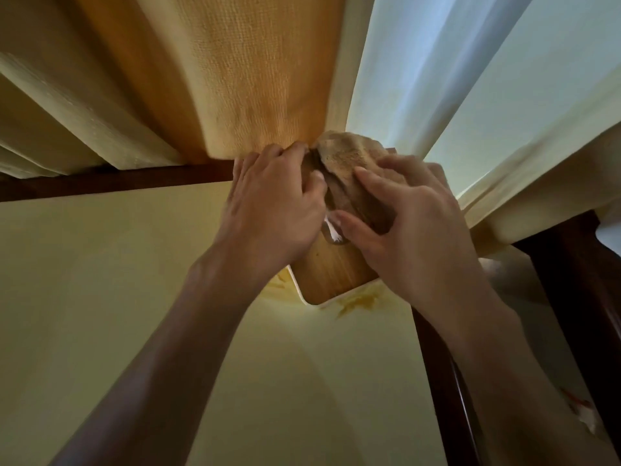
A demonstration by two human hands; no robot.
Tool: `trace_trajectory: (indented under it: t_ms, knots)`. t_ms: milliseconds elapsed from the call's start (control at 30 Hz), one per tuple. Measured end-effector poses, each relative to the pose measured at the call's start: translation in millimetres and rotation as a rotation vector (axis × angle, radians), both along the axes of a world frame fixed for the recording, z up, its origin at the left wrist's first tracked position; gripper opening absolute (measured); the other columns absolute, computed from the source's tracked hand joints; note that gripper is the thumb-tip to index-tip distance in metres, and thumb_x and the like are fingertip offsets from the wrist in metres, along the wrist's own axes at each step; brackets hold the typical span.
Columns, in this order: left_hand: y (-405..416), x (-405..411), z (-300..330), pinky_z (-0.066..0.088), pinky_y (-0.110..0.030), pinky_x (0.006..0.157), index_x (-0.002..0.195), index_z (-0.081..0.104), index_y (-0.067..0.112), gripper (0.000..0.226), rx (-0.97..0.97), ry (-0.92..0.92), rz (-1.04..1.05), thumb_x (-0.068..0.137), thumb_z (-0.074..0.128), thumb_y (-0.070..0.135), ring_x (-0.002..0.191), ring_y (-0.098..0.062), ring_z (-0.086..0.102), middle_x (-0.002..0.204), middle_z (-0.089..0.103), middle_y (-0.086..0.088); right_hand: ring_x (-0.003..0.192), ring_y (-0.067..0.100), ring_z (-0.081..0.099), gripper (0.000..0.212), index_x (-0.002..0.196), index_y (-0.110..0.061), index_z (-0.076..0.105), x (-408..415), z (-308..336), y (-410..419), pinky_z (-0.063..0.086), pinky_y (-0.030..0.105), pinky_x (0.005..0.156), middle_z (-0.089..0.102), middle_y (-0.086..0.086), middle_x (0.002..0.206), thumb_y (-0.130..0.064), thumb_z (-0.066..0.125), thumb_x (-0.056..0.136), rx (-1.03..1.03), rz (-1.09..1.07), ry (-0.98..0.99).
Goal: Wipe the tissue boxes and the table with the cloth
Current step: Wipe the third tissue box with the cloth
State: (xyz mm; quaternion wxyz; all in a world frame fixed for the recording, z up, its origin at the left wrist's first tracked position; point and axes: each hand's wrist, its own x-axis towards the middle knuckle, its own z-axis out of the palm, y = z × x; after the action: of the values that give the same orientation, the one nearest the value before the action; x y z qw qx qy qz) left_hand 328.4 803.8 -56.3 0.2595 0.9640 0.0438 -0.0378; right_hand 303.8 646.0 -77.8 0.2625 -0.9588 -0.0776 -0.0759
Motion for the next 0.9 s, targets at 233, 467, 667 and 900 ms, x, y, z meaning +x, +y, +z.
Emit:
trace_trajectory:
  t_ms: [233, 467, 667, 900]
  knots:
    - [14, 1, 22, 0.040, -0.033, 0.086, 0.138, 0.051, 0.035, 0.036, 0.005, 0.065, -0.095, 0.103, 0.049, 0.035, 0.103, -0.012, 0.051, 0.105, 0.055, 0.014, 0.118, 0.019, 0.051, 0.049, 0.146, -0.023, 0.056, 15, 15, -3, 0.047, 0.033, 0.094, 0.050, -0.004, 0.133, -0.032, 0.062, 0.098, -0.149, 0.146, 0.113]
    - [13, -1, 20, 0.054, -0.043, 0.092, 0.152, 0.032, 0.044, 0.057, 0.078, -0.036, -0.072, 0.100, 0.056, 0.046, 0.107, -0.025, 0.064, 0.108, 0.068, 0.002, 0.116, 0.006, 0.056, 0.054, 0.146, -0.036, 0.055, 48, 21, -11, 0.045, 0.019, 0.096, 0.053, -0.019, 0.147, -0.022, 0.060, 0.094, -0.026, 0.312, 0.196]
    - [20, 17, 12, 0.048, -0.036, 0.094, 0.135, 0.063, 0.031, 0.040, 0.188, -0.245, -0.173, 0.096, 0.067, 0.039, 0.112, -0.022, 0.062, 0.123, 0.065, -0.002, 0.124, 0.007, 0.048, 0.039, 0.133, -0.027, 0.068, 48, 8, -21, 0.030, 0.007, 0.098, 0.058, -0.008, 0.140, -0.017, 0.065, 0.095, 0.063, 0.298, 0.096]
    - [33, 24, 3, 0.043, -0.011, 0.079, 0.107, 0.077, 0.014, 0.018, 0.081, -0.359, -0.254, 0.090, 0.076, 0.019, 0.091, -0.009, 0.059, 0.108, 0.069, -0.003, 0.112, 0.016, 0.047, 0.033, 0.119, -0.023, 0.077, 42, 1, -16, 0.047, 0.032, 0.090, 0.059, -0.002, 0.117, -0.041, 0.071, 0.092, 0.034, 0.221, -0.042]
